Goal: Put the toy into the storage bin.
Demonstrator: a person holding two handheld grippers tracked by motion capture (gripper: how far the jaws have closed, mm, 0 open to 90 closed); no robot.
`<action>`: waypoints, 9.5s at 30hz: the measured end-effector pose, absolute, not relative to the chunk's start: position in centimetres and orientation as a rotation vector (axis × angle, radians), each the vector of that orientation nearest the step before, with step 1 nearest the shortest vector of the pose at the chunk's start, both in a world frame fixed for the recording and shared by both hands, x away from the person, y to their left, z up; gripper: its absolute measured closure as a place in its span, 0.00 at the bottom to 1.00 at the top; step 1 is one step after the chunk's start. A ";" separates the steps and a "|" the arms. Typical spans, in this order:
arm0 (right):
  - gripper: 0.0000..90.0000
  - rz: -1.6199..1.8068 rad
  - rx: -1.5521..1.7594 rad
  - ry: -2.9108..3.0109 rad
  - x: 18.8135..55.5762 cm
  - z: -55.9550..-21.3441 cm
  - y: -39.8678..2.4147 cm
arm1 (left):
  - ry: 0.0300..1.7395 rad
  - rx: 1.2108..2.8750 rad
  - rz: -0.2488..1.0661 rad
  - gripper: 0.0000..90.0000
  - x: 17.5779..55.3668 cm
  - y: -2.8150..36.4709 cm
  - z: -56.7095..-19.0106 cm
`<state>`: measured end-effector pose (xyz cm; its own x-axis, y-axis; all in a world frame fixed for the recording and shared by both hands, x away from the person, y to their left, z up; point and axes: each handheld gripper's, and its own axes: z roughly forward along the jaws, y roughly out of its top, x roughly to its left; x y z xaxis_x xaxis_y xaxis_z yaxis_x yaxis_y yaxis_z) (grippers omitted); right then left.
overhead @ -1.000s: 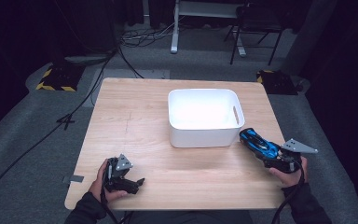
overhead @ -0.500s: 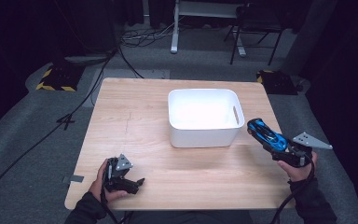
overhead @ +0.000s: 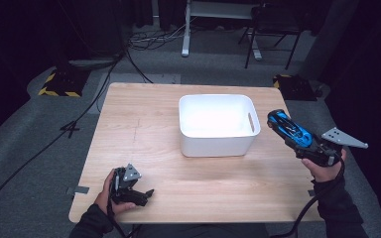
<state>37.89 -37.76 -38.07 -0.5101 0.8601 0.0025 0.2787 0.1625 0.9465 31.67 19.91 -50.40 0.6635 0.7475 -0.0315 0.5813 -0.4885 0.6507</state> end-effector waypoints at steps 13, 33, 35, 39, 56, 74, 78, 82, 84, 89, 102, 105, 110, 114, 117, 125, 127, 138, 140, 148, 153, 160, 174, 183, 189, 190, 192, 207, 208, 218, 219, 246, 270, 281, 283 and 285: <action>0.27 1.375 0.979 1.885 39.1 -34.5 -35.9 | 1.022 2.238 0.339 0.01 31.7 19.9 -50.4; 0.27 1.389 0.885 1.954 40.5 -33.0 -31.6 | 1.022 2.237 0.343 0.01 31.6 19.9 -50.4; 0.27 1.398 0.878 1.964 40.8 -32.9 -30.9 | 1.021 2.237 0.339 0.01 31.7 19.9 -50.4; 0.27 1.396 0.869 1.976 41.0 -32.8 -30.3 | 1.021 2.237 0.339 0.01 31.7 19.9 -50.4; 0.27 1.404 0.839 2.058 42.5 -33.1 -26.8 | 1.021 2.237 0.339 0.01 31.7 19.9 -50.4; 0.27 1.337 0.827 2.170 44.9 -33.8 -24.1 | 1.021 2.237 0.340 0.01 31.7 19.9 -50.4; 0.27 1.312 0.829 2.203 45.7 -34.1 -23.4 | 1.022 2.237 0.339 0.01 31.7 19.9 -50.4; 0.27 1.278 0.840 2.241 46.3 -34.4 -23.0 | 1.016 2.239 0.355 0.01 31.7 20.0 -50.4; 0.27 1.270 0.842 2.245 46.4 -34.5 -22.9 | 1.019 2.236 0.350 0.01 31.7 19.9 -50.4; 0.27 1.191 0.825 2.301 47.2 -34.8 -22.6 | 1.021 2.235 0.350 0.01 31.7 19.9 -50.4; 0.27 1.052 0.866 2.417 49.1 -35.4 -21.8 | 1.018 2.236 0.348 0.01 31.7 19.9 -50.4; 0.27 1.023 0.862 2.433 49.3 -35.4 -21.8 | 1.018 2.236 0.349 0.01 31.7 19.9 -50.4; 0.27 0.977 0.856 2.482 49.9 -35.5 -21.6 | 1.019 2.236 0.349 0.01 31.7 19.9 -50.4; 0.27 0.920 0.814 2.534 50.4 -35.5 -21.3 | 1.019 2.236 0.349 0.01 31.7 19.9 -50.4; 0.27 0.887 0.792 2.555 50.5 -35.6 -21.1 | 1.019 2.235 0.350 0.01 31.7 19.9 -50.4; 0.27 0.768 0.783 2.608 50.9 -35.2 -21.1 | 1.021 2.235 0.345 0.01 31.6 19.9 -50.4; 0.27 0.744 0.785 2.618 51.0 -35.1 -21.1 | 1.021 2.236 0.349 0.01 31.6 19.9 -50.4; 0.27 0.630 0.702 2.694 50.8 -34.7 -21.5 | 1.022 2.235 0.351 0.01 31.6 19.9 -50.4; 0.27 0.614 0.699 2.699 50.8 -34.7 -21.5 | 1.022 2.235 0.351 0.01 31.6 19.9 -50.4; 0.27 0.512 0.683 2.742 51.0 -34.8 -21.0 | 1.027 2.232 0.349 0.01 31.5 19.9 -50.5; 0.27 0.459 0.665 2.761 50.8 -34.6 -20.7 | 1.027 2.232 0.349 0.01 31.5 19.9 -50.5; 0.27 0.415 0.657 2.787 50.7 -34.8 -20.5 | 1.028 2.232 0.350 0.01 31.5 19.9 -50.5; 0.27 0.349 0.660 2.793 50.7 -34.8 -20.7 | 1.027 2.233 0.352 0.01 31.5 19.9 -50.4; 0.26 0.303 0.674 2.824 50.4 -34.9 -21.1 | 1.027 2.232 0.351 0.01 31.5 19.9 -50.5; 0.26 0.336 0.689 2.826 50.3 -35.0 -21.4 | 1.028 2.232 0.351 0.01 31.5 19.9 -50.5; 0.26 0.345 0.701 2.828 50.3 -35.0 -21.4 | 1.028 2.232 0.351 0.01 31.5 19.9 -50.4; 0.26 0.410 0.728 2.805 50.2 -34.7 -21.7 | 1.030 2.231 0.350 0.01 31.5 19.9 -50.4; 0.29 0.566 0.737 2.733 49.8 -34.6 -22.1 | 1.025 2.234 0.345 0.01 31.5 19.9 -50.4; 0.29 0.566 0.737 2.733 49.8 -34.6 -22.1 | 1.026 2.234 0.345 0.01 31.5 19.9 -50.4; 0.35 0.666 0.708 2.649 49.3 -34.8 -22.4 | 1.026 2.233 0.347 0.01 31.5 19.9 -50.4; 0.35 0.672 0.714 2.641 49.2 -34.9 -22.4 | 1.026 2.233 0.349 0.01 31.5 19.9 -50.4; 0.22 0.959 0.737 2.316 46.9 -34.8 -23.3 | 1.026 2.234 0.346 0.01 31.5 19.9 -50.4; 0.20 1.069 0.753 2.203 44.1 -33.8 -26.2 | 1.026 2.233 0.349 0.01 31.5 19.9 -50.4; 0.20 1.094 0.728 2.182 42.5 -33.6 -27.2 | 1.027 2.233 0.347 0.01 31.5 19.9 -50.4; 0.20 1.108 0.734 2.174 42.1 -33.6 -27.4 | 1.026 2.233 0.348 0.01 31.5 19.9 -50.4; 0.20 1.118 0.735 2.167 41.8 -33.6 -27.7 | 1.026 2.233 0.349 0.01 31.5 19.9 -50.4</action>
<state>41.78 -27.65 -33.65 -0.6762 0.6950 -0.2445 0.2033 0.4951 0.8447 31.53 19.92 -50.44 0.6588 0.7518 -0.0270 0.5797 -0.4844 0.6552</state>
